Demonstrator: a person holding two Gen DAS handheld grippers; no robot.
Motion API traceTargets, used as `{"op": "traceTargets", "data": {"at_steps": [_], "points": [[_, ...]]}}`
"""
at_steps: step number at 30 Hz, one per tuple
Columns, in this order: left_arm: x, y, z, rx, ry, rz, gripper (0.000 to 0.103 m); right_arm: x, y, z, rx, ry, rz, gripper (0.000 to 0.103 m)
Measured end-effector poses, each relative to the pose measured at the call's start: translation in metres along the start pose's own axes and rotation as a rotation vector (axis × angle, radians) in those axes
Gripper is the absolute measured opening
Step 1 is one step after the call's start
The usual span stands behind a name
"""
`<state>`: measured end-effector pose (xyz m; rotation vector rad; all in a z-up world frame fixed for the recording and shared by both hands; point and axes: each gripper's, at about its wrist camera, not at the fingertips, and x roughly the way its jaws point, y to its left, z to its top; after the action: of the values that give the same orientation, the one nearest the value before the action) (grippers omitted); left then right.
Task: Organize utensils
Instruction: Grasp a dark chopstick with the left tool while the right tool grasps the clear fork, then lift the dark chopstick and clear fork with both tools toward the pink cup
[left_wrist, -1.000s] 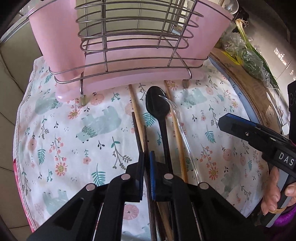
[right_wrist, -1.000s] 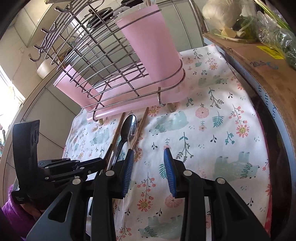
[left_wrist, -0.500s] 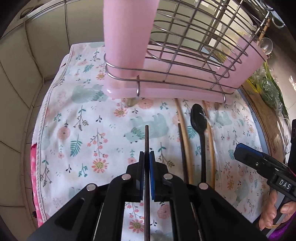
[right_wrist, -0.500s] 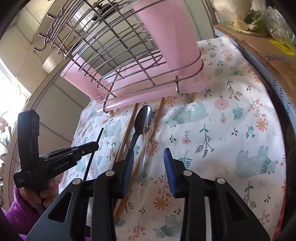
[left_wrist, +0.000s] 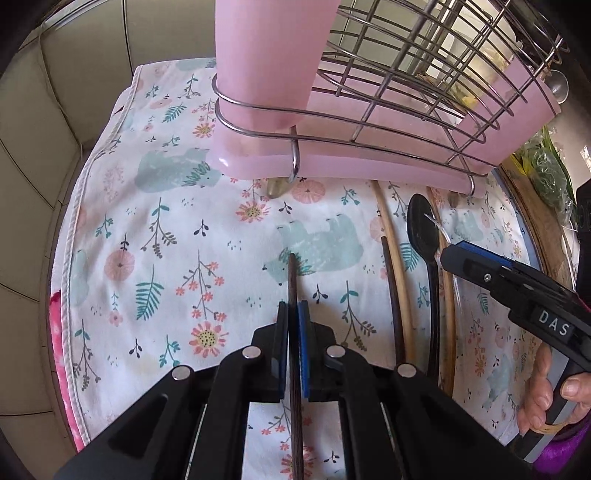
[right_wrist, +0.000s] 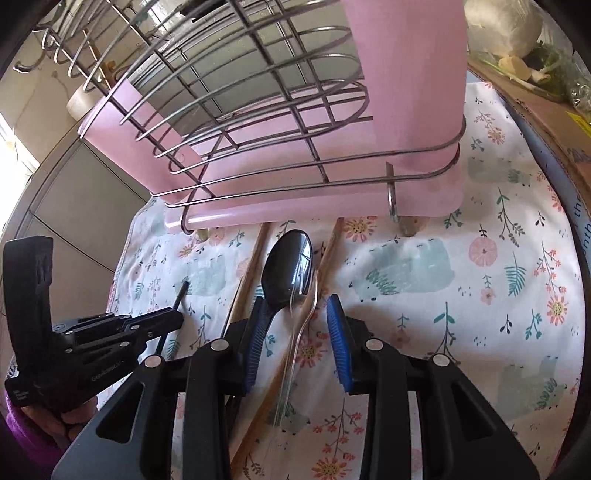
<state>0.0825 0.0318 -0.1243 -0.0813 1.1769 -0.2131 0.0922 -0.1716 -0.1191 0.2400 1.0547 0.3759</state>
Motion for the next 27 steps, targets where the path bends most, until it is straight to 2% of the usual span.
{"op": "traceTargets", "data": {"at_steps": [1, 2, 4, 14, 21, 27], "points": [[0.001, -0.001, 0.002, 0.005, 0.006, -0.002, 0.005, 0.003, -0.001, 0.002, 0.007, 0.004, -0.003, 0.033], [0.002, 0.000, 0.004, 0.010, 0.011, -0.004, 0.005, 0.006, -0.002, 0.003, 0.013, 0.010, -0.001, 0.024], [0.003, 0.001, 0.006, 0.014, 0.023, -0.011, 0.005, 0.008, -0.005, 0.004, 0.030, 0.019, 0.009, 0.015], [0.001, 0.009, 0.012, 0.001, 0.048, -0.043, 0.005, -0.014, -0.015, -0.002, 0.077, -0.019, 0.058, 0.015], [-0.009, 0.002, 0.005, -0.001, -0.025, 0.005, 0.004, -0.054, -0.016, -0.014, 0.063, -0.105, 0.087, 0.015], [-0.045, 0.010, 0.000, -0.060, -0.137, -0.008, 0.004, -0.086, -0.016, -0.018, 0.050, -0.183, 0.102, 0.015]]}}
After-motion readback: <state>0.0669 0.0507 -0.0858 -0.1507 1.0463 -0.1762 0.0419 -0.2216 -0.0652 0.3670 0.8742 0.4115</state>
